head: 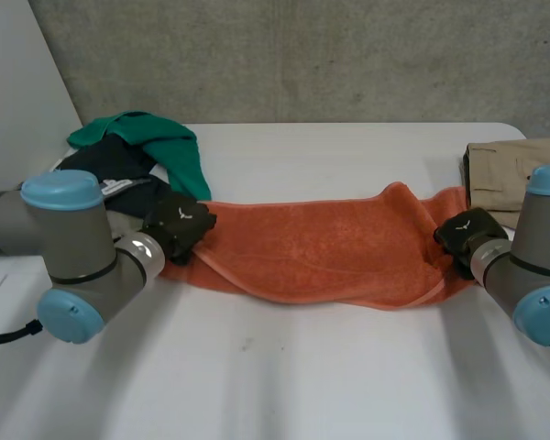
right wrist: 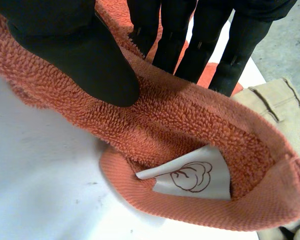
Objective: Fold the laundry.
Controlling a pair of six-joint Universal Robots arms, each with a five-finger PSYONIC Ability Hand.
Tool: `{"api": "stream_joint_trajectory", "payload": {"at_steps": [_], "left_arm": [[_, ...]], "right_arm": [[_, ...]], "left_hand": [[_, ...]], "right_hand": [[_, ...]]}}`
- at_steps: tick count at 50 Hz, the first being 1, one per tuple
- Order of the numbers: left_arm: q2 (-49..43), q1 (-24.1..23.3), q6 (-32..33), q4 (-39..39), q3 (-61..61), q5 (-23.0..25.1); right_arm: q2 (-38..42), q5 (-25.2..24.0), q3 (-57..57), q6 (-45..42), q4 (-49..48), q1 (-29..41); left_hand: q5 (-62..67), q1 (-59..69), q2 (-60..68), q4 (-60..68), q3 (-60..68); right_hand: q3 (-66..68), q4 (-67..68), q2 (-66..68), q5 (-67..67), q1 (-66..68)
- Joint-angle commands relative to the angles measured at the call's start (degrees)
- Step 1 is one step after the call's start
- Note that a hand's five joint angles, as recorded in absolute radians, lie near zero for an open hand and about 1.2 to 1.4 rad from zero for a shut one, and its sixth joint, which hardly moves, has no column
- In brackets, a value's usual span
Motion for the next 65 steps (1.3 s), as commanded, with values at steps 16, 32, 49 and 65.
{"api": "stream_joint_trajectory", "payload": {"at_steps": [16, 32, 49, 65], "left_arm": [[37.1, 6.0, -2.0, -26.8, -5.0, -0.8], [13.3, 2.8, -2.5, -22.7, 2.0, -1.9], [11.7, -1.3, -6.3, 34.9, 16.6, -11.1], [13.1, 0.3, -12.3, 25.7, -5.4, -10.4]], "right_arm": [[-34.0, -0.3, -1.0, -12.3, 21.2, -3.9], [-15.6, 0.0, -5.7, -17.1, 24.2, -4.5], [-16.4, 2.4, -13.1, 0.4, -31.4, -0.6], [-9.1, -8.1, -2.2, 1.5, -11.6, -1.3]], "left_hand": [[14.4, 13.7, 11.5, 11.5, 11.9], [14.4, 13.7, 11.5, 11.5, 11.9], [14.4, 13.7, 11.5, 11.5, 11.9], [14.4, 13.7, 11.5, 11.5, 11.9]], "right_hand": [[11.6, 11.2, 12.0, 11.2, 16.9], [11.6, 11.2, 12.0, 11.2, 16.9], [11.6, 11.2, 12.0, 11.2, 16.9], [11.6, 11.2, 12.0, 11.2, 16.9]]}}
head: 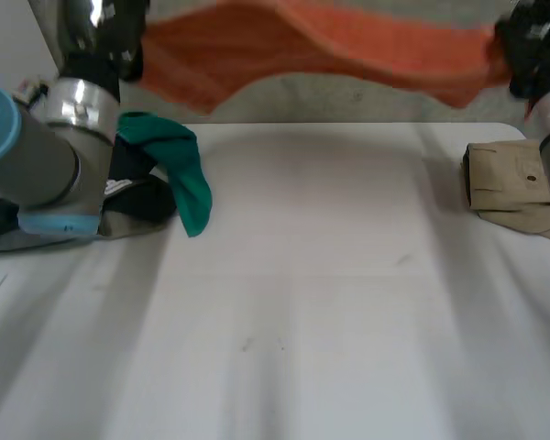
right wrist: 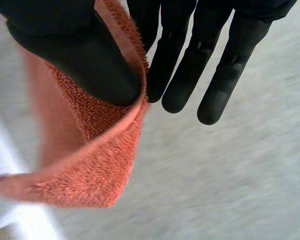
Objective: Fold the laundry.
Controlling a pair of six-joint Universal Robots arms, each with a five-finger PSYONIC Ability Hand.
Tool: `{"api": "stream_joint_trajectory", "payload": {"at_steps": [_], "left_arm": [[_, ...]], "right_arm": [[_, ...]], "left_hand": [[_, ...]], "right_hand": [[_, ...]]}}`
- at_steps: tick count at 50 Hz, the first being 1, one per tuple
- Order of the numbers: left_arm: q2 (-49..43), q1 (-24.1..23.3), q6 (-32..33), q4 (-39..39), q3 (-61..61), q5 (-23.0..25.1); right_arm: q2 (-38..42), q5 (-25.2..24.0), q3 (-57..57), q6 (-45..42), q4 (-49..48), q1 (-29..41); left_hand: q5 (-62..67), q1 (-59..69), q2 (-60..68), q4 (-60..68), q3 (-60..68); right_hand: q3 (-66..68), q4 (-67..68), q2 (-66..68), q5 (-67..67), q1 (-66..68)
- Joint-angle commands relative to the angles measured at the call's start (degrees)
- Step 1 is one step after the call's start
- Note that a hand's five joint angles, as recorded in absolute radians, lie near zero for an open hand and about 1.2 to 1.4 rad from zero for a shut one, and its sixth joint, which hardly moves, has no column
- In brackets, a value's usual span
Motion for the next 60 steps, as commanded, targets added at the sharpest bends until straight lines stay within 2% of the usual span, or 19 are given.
{"api": "stream_joint_trajectory", "payload": {"at_steps": [1, 4, 6, 13, 16, 22, 24, 25, 26, 27, 35, 39, 42, 44, 49, 54, 60], "left_arm": [[-1.1, 0.9, -1.3, -3.6, -11.8, 0.5], [-1.9, 0.9, -1.0, -3.7, -14.7, 0.5], [-2.9, 0.9, -1.0, -3.9, -16.0, 0.5], [-2.9, 2.1, -1.0, -4.0, -18.9, 0.5], [-2.3, 2.4, -1.0, -4.2, -19.9, 0.5], [0.5, 2.6, -1.0, -5.1, -22.0, 0.6], [1.2, 2.6, -1.0, -5.6, -22.9, 0.6], [1.4, 2.6, -1.0, -5.8, -23.1, 0.5], [1.6, 2.5, -1.0, -6.0, -23.3, 0.5], [1.9, 2.5, -1.0, -6.4, -23.6, 0.5], [6.5, 2.2, -1.0, -10.8, -27.5, 0.6], [6.9, 2.4, -1.0, -10.9, -27.4, 0.6], [6.8, 2.6, -1.0, -11.0, -26.9, 0.6], [6.6, 2.7, -1.0, -11.1, -26.5, 0.6], [6.8, 2.6, -1.2, -11.2, -25.5, 0.7], [7.3, 2.4, -1.2, -11.4, -24.7, 1.7], [8.3, 2.3, -1.4, -11.4, -24.0, 3.1]], "right_arm": [[7.8, -5.3, 6.4, 0.6, 9.0, -0.3], [12.0, -6.7, 7.5, 2.3, 10.1, -1.0], [13.5, -6.8, 7.5, 3.8, 10.9, -2.1], [15.4, -6.9, 7.2, 15.8, 16.5, -8.0], [14.9, -6.9, 7.2, 19.2, 18.5, -10.0], [14.0, -7.3, 7.5, 20.0, 21.2, -12.8], [13.8, -7.4, 7.7, 20.0, 21.6, -13.2], [13.6, -8.1, 8.1, 20.0, 22.0, -13.4], [13.6, -8.2, 8.4, 19.8, 22.1, -13.4], [13.6, -8.4, 8.5, 19.5, 22.1, -13.4], [9.6, -9.3, 12.9, 11.1, 22.3, -13.8], [7.4, -9.7, 14.4, 9.4, 22.5, -13.7], [7.3, -10.1, 14.7, 9.5, 22.5, -13.8], [7.1, -10.0, 14.7, 9.9, 22.4, -13.9], [5.6, -9.6, 14.8, 10.1, 22.5, -14.7], [-1.2, -9.9, 16.8, 10.3, 24.6, -18.3], [-3.9, -10.8, 18.6, 11.9, 30.7, -20.2]], "left_hand": [[13.7, 13.7, 11.3, 11.2, 11.5], [13.7, 13.7, 11.3, 11.2, 11.5], [13.7, 13.7, 11.3, 11.2, 11.5], [13.7, 13.7, 11.3, 11.2, 11.5], [13.7, 13.7, 11.3, 11.2, 11.5], [13.7, 13.7, 11.3, 11.2, 11.5], [13.7, 13.7, 11.3, 11.2, 11.5], [13.7, 13.7, 11.3, 11.2, 11.5], [13.7, 13.7, 11.3, 11.2, 11.5], [13.7, 13.7, 11.3, 11.2, 11.5], [13.7, 13.7, 11.3, 11.2, 11.5], [13.7, 13.7, 11.3, 11.2, 11.5], [13.7, 13.7, 11.3, 11.2, 11.5], [13.7, 13.7, 11.3, 11.2, 11.5], [13.7, 13.7, 11.3, 11.2, 11.5], [13.7, 13.7, 11.3, 11.2, 11.5], [13.7, 13.7, 11.3, 11.2, 11.5]], "right_hand": [[11.5, 11.2, 12.0, 11.2, 16.9], [11.3, 11.1, 11.9, 11.1, 16.8], [5.7, 5.4, 6.2, 5.4, 11.1], [-32.2, -32.4, -31.7, -32.4, -26.7], [-33.9, -34.2, -33.4, -34.2, -28.5], [-29.9, -30.1, -29.4, -30.2, -24.4], [-21.5, -21.8, -21.0, -21.8, -16.1], [-0.5, -0.7, 0.0, -0.7, 5.0], [11.3, 11.1, 11.9, 11.1, 16.8], [11.5, 11.2, 12.0, 11.2, 16.9], [11.5, 11.2, 12.0, 11.2, 16.9], [-15.9, -16.1, -15.3, -16.1, -10.4], [-21.8, -22.0, -21.2, -22.0, -16.3], [-34.0, -34.3, -33.5, -34.3, -28.6], [-40.8, -41.0, -40.3, -41.1, -35.3], [-40.1, -40.4, -39.6, -40.4, -34.7], [-26.7, -27.0, -26.2, -27.0, -21.3]]}}
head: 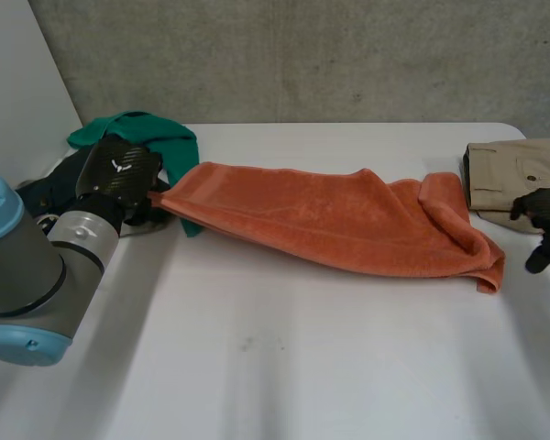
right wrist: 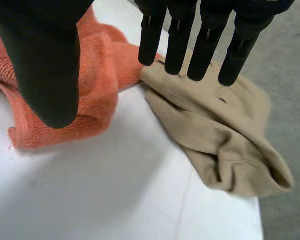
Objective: Fold the laundry.
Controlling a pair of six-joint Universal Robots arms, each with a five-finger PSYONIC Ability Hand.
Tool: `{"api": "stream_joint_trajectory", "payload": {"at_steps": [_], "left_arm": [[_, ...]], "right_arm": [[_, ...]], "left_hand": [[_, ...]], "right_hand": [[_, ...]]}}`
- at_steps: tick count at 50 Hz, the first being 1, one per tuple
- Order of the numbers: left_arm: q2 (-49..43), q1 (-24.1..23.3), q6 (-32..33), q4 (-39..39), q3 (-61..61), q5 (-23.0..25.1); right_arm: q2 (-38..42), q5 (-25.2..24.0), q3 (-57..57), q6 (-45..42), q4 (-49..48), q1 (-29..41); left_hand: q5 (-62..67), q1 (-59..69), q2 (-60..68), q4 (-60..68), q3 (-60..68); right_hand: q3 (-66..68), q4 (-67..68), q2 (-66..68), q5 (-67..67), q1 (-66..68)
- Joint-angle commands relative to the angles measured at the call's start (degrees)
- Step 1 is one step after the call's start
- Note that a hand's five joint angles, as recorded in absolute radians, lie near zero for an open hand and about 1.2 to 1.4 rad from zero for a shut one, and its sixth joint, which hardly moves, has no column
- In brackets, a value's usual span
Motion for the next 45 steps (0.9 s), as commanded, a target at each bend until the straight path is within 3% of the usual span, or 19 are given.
{"api": "stream_joint_trajectory", "payload": {"at_steps": [1, 6, 13, 20, 40, 42, 45], "left_arm": [[1.0, -0.3, -0.1, 0.0, 0.8, 1.4], [0.9, -0.4, -0.2, -0.1, 1.6, 1.5], [0.9, -0.4, -0.2, -0.1, 1.7, 1.5], [0.8, -0.4, -0.2, 0.0, 1.9, 1.5], [0.4, 0.4, -0.2, 0.0, 2.1, 1.6], [0.3, 0.4, -0.2, 0.0, 2.4, 1.5], [0.3, 0.4, -0.2, -0.1, 2.7, 1.5]], "right_arm": [[-3.8, -1.0, 2.6, 2.1, 7.2, -2.7], [-4.0, -4.0, 5.4, 4.9, 10.6, -3.2], [-1.5, -9.1, 7.9, 9.9, 7.1, -3.0], [5.0, -8.6, 4.3, 16.7, 0.4, -2.8], [12.9, -5.0, -2.5, 16.2, -0.3, 1.6], [13.5, -5.0, -2.9, 16.1, -0.3, 1.8], [14.1, -4.4, -3.6, 15.8, -0.4, 1.8]], "left_hand": [[13.7, 13.7, 11.3, 11.1, 11.5], [13.7, 13.7, 11.3, 11.1, 11.5], [13.7, 13.7, 11.3, 11.1, 11.5], [13.7, 13.7, 11.3, 11.1, 11.5], [13.7, 13.7, 11.3, 11.1, 11.5], [13.7, 13.7, 11.3, 11.1, 11.5], [13.7, 13.7, 11.3, 11.1, 11.5]], "right_hand": [[14.5, 14.5, 14.6, 14.7, 14.3], [14.8, 14.9, 15.0, 15.0, 14.7], [9.1, 9.2, 9.3, 9.3, 9.0], [8.1, 8.2, 8.2, 8.3, 7.9], [11.0, 11.0, 11.1, 11.2, 10.8], [12.6, 12.7, 12.8, 12.8, 12.5], [36.4, 36.5, 36.6, 36.6, 36.3]]}}
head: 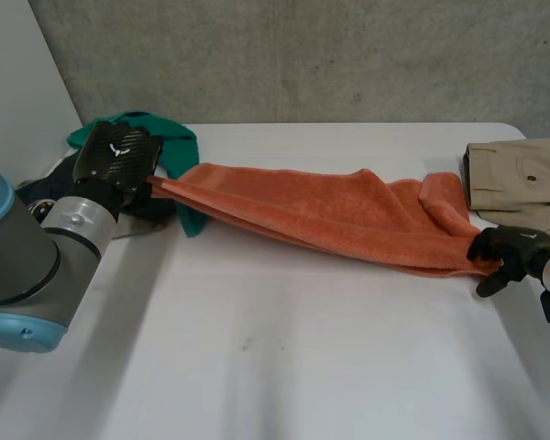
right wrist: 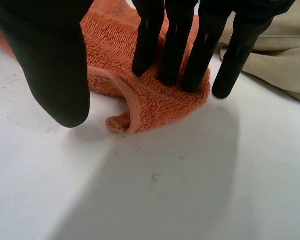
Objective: Fold the laundry.
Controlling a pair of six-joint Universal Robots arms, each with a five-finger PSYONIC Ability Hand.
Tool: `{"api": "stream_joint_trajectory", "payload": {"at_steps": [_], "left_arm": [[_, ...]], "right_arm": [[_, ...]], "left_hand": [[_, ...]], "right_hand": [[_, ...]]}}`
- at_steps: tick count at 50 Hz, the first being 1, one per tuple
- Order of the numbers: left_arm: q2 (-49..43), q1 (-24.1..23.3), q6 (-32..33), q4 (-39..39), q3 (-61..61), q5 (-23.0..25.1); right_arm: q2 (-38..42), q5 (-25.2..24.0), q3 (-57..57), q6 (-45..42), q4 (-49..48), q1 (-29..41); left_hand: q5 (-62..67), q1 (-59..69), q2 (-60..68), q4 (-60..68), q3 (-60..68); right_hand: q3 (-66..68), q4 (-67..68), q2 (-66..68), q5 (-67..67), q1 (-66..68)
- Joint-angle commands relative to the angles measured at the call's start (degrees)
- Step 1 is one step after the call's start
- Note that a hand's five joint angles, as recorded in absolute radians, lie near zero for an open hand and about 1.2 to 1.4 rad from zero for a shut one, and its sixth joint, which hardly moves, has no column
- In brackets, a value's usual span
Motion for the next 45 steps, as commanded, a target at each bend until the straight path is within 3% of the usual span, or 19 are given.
{"api": "stream_joint_trajectory", "payload": {"at_steps": [1, 7, 16, 20, 25, 31, 36, 41, 45], "left_arm": [[-0.2, 0.0, 0.0, -0.4, 0.7, -0.1], [3.1, -0.1, 0.1, -7.5, 1.7, -0.2], [16.4, 2.5, 3.2, -28.7, 1.5, -0.1], [22.6, 5.1, 9.2, -37.4, 1.1, 0.0], [26.4, 7.0, 16.6, -42.5, 1.4, 0.1], [24.8, 5.9, 15.5, -38.7, 1.1, 0.1], [12.3, 4.2, 14.0, -31.8, 2.4, 0.0], [0.5, 2.2, 14.0, -25.6, 9.3, -1.0], [-6.8, 0.3, 13.9, -24.7, 15.6, -1.9]], "right_arm": [[1.5, 0.8, -1.6, -0.5, -0.2, 0.4], [-3.6, 2.9, -2.6, -3.5, 0.5, -0.1], [-26.7, 3.5, -2.0, -27.0, 15.4, -2.0], [-34.5, 3.5, -4.8, -35.5, 22.1, -5.5], [-40.9, 3.6, -8.4, -36.0, 25.1, -6.4], [-38.5, 2.7, -6.1, -35.4, 24.7, -6.5], [-28.6, 3.7, -6.1, -34.2, 22.0, -2.0], [-16.3, 11.6, -10.4, -31.7, 14.6, 4.9], [-11.9, 15.1, -11.7, -30.1, 10.5, 8.2]], "left_hand": [[13.7, 13.7, 11.3, 11.1, 11.5], [13.7, 13.7, 11.3, 11.1, 11.5], [13.7, 13.7, 11.3, 11.1, 11.5], [13.7, 13.7, 11.3, 11.1, 11.5], [13.7, 13.7, 11.3, 11.1, 11.5], [13.7, 13.7, 11.3, 11.1, 11.5], [13.7, 13.7, 11.3, 11.1, 11.5], [13.7, 13.7, 11.3, 11.1, 11.5], [13.7, 13.7, 11.3, 11.1, 11.5]], "right_hand": [[41.5, 41.6, 41.2, 41.7, 40.9], [44.6, 44.6, 44.3, 44.7, 44.0], [44.6, 44.6, 44.3, 44.7, 44.0], [44.6, 44.6, 44.3, 44.7, 44.0], [44.6, 44.6, 44.3, 44.7, 44.0], [44.6, 44.6, 44.3, 44.7, 44.0], [44.6, 44.6, 44.3, 44.7, 44.0], [44.6, 44.6, 44.3, 44.7, 44.0], [44.6, 44.6, 44.3, 44.7, 44.0]]}}
